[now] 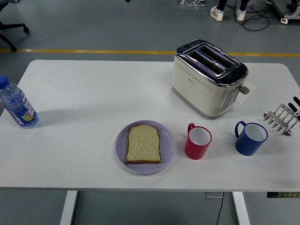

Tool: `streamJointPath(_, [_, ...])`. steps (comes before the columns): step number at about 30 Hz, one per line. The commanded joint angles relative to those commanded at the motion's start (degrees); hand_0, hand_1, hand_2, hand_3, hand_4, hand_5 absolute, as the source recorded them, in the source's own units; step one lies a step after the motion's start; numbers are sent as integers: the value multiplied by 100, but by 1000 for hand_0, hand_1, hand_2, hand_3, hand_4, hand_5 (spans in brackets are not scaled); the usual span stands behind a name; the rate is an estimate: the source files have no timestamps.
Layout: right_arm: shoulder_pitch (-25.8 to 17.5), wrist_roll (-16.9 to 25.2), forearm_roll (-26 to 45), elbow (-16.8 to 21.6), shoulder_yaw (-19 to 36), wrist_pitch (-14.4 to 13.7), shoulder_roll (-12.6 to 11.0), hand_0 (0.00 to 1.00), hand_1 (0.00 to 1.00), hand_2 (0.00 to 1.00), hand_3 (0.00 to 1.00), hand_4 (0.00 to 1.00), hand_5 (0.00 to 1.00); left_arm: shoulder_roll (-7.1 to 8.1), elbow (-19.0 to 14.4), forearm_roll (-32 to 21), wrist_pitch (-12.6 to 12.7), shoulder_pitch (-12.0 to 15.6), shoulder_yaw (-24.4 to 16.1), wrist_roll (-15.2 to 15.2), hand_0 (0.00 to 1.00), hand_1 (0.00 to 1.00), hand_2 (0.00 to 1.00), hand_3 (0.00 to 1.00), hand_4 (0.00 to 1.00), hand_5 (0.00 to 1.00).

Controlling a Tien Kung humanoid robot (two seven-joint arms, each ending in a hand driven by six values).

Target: Pick up the cup,pour liquid into bread,place the cup on the desk

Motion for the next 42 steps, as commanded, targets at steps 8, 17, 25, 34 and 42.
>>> streamJointPath(8, [-36, 42, 4, -9, 9, -13, 17, 703, 634, 684, 652, 615, 481, 0, -1, 5, -3, 28, 7, 0, 643, 666, 687, 524, 245, 852])
streamJointPath(17, [-11, 36, 3, -17, 1, -16, 15, 694, 628, 683, 648, 613, 475, 0, -4, 17, -5, 13, -35, 1, 644, 666, 687, 525, 244, 854])
streamJointPath(25, [8, 37, 6, -24, 17, -21, 18, 688, 624, 679, 645, 610, 469, 0, -4, 31, -7, -8, -52, 3, 644, 666, 687, 525, 243, 854])
streamJointPath(34, [25, 10, 16, -37, 21, -39, 23, 679, 613, 672, 638, 603, 443, 0, -2, 38, -8, -28, -70, 4, 644, 665, 687, 526, 243, 855])
streamJointPath(42, [50, 14, 18, -34, 26, -47, 16, 677, 610, 668, 637, 604, 442, 0, -2, 41, -7, -44, -84, 4, 644, 666, 687, 526, 241, 853])
